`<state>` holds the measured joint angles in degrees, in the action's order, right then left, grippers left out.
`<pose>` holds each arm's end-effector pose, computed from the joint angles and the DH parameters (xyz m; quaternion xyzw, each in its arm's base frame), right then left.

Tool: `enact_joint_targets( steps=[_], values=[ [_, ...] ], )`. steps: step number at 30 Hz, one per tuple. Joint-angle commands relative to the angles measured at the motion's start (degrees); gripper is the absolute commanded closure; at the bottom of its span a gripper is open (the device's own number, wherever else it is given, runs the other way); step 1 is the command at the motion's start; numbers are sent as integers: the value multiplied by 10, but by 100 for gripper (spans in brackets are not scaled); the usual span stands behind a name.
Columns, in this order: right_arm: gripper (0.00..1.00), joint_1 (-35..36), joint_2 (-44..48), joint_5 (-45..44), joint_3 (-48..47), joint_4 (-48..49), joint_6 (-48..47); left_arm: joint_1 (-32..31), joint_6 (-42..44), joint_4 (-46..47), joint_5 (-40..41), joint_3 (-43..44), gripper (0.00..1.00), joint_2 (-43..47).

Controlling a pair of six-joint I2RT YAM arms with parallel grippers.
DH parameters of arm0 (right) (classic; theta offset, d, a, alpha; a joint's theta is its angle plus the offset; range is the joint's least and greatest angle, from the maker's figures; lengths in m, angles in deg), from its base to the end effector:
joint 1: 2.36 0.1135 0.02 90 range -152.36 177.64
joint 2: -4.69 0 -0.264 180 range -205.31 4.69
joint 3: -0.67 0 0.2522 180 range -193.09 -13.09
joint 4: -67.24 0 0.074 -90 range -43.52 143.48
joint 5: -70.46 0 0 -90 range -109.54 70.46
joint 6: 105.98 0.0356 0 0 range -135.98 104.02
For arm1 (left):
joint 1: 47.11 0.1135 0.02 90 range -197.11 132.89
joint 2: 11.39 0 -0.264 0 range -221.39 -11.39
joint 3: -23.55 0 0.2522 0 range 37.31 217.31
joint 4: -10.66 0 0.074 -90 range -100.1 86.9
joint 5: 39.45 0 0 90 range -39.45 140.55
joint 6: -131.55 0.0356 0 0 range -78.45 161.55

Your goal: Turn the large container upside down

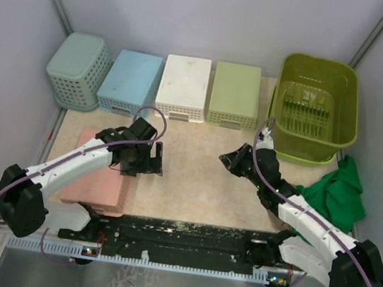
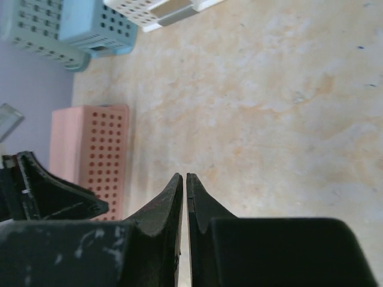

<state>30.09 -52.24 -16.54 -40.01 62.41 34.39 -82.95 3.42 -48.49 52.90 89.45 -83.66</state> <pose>0.1849 0.1198 0.2248 0.1137 0.8165 0.3903 0.4099 0.1919 -0.1368 0.2373 -0.0239 0.9768 -0.1115 0.1814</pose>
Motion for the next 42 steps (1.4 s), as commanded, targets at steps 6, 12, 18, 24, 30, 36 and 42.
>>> enact_joint_targets(
  steps=[6,12,18,24,30,36,42],
  values=[
    [94,-4,9,-68,-17,-78,-59,189,34,13,3,-56,0,12],
    [96,-5,15,-65,-29,-95,-64,302,98,52,37,22,0,-52],
    [96,-5,74,-121,-32,-149,-89,298,136,29,23,83,0,-62],
    [88,-5,91,-244,-163,-244,-234,152,121,-8,58,151,0,-51],
    [57,-32,15,-325,-332,-294,-367,18,68,61,-4,171,0,-104],
    [36,-176,-119,-172,-495,-374,-356,-44,57,141,-94,141,0,-129],
    [28,-213,-256,-129,-605,-394,-375,-78,38,224,-151,102,0,-111]
  ],
)
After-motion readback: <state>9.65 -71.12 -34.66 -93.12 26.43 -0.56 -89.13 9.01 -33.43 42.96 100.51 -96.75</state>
